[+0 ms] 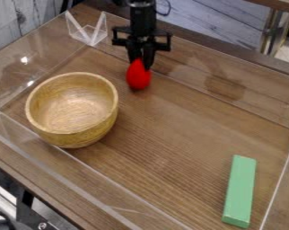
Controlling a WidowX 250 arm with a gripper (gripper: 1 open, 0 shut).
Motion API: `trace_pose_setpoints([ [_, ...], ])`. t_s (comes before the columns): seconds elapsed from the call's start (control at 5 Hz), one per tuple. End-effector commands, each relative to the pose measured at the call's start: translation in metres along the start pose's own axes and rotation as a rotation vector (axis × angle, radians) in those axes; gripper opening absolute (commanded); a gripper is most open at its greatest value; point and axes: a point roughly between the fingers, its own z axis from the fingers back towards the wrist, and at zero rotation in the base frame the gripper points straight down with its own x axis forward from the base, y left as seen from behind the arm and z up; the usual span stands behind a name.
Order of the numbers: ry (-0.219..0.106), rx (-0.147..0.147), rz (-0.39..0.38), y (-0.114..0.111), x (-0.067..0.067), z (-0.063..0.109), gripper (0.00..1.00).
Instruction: Move the red fruit to the right
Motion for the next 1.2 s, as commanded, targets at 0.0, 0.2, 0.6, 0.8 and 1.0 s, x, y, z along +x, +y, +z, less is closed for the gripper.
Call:
trace_pose_setpoints([
  [0.0, -0.028, 0.014, -0.055, -0.003, 0.003, 0.002, 0.0],
  [0.2, -0.019, 0.022, -0.086, -0.002, 0.001, 0.001, 0.0],
  [0.6, -0.005, 0.031, -0.124, 0.003, 0.0, 0.006, 0.0],
  [0.8, 0.001, 0.032, -0.13, 0.006, 0.003, 0.013, 0.0],
  [1.0, 0.007, 0.033, -0.136, 0.007, 0.007, 0.005, 0.0],
])
